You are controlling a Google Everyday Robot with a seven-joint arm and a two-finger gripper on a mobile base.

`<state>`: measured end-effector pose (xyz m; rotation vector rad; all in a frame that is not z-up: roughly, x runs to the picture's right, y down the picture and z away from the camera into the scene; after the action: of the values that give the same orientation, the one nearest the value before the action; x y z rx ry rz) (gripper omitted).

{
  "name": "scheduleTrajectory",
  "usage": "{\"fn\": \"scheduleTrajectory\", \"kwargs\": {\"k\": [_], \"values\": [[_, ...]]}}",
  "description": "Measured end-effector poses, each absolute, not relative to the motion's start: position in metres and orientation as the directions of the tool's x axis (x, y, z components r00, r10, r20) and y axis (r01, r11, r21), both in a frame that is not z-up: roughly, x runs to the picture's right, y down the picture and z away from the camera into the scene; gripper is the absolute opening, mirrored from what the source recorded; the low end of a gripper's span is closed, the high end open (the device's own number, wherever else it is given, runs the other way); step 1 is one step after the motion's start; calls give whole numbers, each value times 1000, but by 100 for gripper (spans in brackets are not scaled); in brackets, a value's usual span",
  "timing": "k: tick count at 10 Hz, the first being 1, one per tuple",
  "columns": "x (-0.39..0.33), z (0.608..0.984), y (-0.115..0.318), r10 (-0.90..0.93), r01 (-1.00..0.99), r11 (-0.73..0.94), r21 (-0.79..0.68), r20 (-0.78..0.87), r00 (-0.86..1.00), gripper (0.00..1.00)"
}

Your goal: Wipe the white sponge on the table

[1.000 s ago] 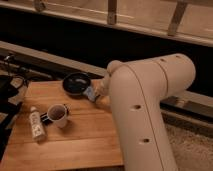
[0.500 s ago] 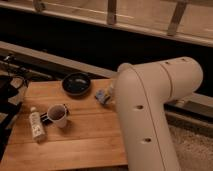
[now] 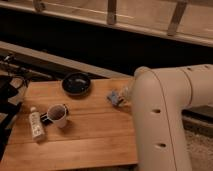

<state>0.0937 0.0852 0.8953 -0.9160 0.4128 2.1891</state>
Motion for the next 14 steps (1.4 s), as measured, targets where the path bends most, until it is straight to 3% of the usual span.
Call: {"fn": "scheduleTrajectory", "kwargs": {"k": [7,14], "values": [[6,938,82,486,-720,-689,-83,-790,-375,0],[-50,860,110,511,-827,-535,-173,-846,-154,0]]}}
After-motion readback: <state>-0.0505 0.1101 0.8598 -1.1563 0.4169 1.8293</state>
